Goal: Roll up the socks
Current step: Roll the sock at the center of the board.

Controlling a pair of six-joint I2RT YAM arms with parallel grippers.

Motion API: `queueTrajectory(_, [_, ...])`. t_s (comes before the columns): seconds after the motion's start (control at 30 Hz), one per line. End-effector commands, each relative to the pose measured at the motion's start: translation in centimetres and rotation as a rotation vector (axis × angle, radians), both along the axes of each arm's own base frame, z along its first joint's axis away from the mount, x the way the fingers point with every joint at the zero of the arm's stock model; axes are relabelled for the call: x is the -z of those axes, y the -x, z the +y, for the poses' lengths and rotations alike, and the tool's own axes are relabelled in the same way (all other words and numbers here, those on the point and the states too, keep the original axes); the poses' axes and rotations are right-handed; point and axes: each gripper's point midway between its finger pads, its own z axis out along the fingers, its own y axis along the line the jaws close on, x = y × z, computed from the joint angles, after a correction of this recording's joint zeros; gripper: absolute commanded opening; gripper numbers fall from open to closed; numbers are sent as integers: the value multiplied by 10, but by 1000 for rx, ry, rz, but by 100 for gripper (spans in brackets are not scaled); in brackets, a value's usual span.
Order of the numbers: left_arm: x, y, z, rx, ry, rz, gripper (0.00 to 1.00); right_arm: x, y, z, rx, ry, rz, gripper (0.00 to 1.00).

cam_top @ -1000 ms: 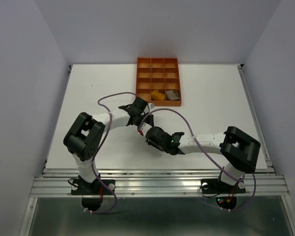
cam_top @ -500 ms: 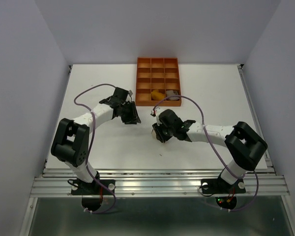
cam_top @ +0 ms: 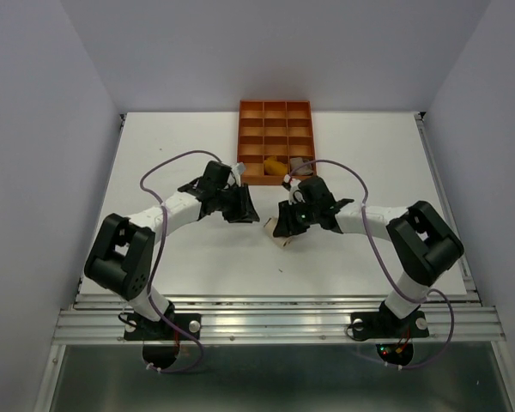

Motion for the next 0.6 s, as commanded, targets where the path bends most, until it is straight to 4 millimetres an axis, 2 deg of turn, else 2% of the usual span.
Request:
queueTrajectory(0.0, [-23,4,-29,115,97,-111,40,45,24,-23,24,63,164,1])
queueTrajectory(0.1, [-21,9,-40,159,126,-105,40,50,24,-28,39,58,194,1])
queueTrajectory(0.23, [-18,7,-50,181,138,-118,40,56,23,-37,52,48,214,1])
queueTrajectory(0.4, [-7,6,-58,203,114,-110,42,62,26,-38,43,42,238,1])
queueTrajectory(0.57, [-1,-3,-60,182,63,-119,45,64,27,-40,29,38,246,1])
